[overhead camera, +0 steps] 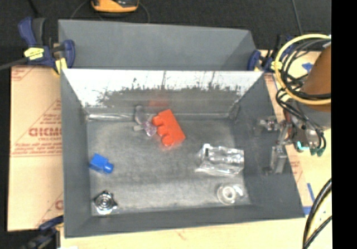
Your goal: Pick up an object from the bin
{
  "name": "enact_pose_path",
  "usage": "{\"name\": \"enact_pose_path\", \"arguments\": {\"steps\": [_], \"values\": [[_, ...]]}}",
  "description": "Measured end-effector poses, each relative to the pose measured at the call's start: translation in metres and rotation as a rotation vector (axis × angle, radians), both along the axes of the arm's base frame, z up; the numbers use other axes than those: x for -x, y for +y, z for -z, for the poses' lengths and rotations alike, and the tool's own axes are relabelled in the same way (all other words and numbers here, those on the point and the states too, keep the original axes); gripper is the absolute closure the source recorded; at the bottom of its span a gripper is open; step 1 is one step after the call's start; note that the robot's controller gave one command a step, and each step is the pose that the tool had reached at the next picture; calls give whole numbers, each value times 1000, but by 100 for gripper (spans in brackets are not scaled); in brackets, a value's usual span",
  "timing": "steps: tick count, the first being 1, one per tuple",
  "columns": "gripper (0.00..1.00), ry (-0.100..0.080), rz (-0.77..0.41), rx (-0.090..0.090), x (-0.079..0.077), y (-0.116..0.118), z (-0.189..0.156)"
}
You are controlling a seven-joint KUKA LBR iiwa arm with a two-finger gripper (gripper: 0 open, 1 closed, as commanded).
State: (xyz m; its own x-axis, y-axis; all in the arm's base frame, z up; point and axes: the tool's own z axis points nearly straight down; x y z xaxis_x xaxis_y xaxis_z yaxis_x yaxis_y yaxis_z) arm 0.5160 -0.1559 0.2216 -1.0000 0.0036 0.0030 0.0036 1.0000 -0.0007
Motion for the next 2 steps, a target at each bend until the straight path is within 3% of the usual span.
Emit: {"name": "enact_pose_path", "arguments": {"steps": [1,2], "values": [[0,-6,175,-2,-88,32,147],[100,5,170,-2,-87,31,140]]}}
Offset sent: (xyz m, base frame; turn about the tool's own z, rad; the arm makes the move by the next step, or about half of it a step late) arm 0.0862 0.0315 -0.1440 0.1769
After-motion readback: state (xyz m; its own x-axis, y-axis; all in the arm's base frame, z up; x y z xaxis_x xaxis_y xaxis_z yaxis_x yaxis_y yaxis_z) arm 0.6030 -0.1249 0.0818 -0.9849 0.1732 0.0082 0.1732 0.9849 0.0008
